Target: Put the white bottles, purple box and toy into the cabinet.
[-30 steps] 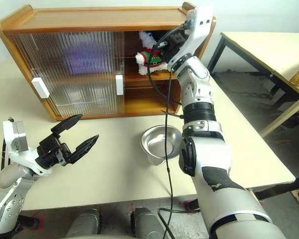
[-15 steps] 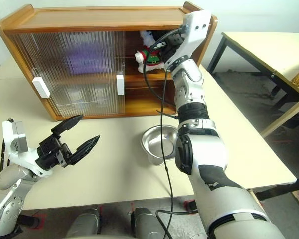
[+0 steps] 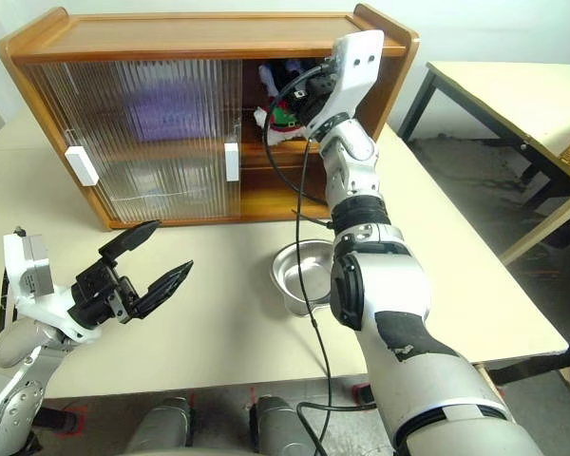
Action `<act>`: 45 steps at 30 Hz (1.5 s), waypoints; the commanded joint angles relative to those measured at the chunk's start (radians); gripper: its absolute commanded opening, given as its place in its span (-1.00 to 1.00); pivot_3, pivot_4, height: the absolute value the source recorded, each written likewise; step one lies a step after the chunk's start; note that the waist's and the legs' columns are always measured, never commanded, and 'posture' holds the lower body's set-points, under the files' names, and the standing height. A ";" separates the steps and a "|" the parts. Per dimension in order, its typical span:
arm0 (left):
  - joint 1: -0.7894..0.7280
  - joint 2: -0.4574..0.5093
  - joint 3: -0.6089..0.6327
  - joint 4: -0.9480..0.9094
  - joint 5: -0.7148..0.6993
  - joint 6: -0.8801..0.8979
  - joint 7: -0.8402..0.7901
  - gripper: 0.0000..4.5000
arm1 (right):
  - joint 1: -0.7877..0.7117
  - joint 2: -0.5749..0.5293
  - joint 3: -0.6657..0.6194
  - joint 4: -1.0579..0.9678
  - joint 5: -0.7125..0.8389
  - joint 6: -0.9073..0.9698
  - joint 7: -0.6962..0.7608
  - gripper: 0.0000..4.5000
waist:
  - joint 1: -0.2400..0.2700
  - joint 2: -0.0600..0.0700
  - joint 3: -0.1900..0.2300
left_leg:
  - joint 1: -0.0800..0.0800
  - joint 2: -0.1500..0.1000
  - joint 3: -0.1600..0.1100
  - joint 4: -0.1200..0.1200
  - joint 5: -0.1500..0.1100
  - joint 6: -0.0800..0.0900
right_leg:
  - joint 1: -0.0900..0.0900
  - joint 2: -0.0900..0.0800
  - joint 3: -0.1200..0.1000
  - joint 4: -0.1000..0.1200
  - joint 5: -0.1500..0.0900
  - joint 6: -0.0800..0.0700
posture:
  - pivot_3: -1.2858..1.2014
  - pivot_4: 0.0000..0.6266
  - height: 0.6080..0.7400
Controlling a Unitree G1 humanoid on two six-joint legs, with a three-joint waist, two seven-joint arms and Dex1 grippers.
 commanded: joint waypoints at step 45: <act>0.025 0.136 0.059 0.038 -0.067 0.017 -0.145 1.00 | 0.665 -0.558 -0.007 -0.871 0.422 1.041 0.643 0.99 | -0.007 -0.008 0.009 | 0.016 -0.014 0.009 0.002 0.003 -0.003 | 0.018 0.002 0.002 0.000 -0.013 0.008 | 0.07 -0.72 1.00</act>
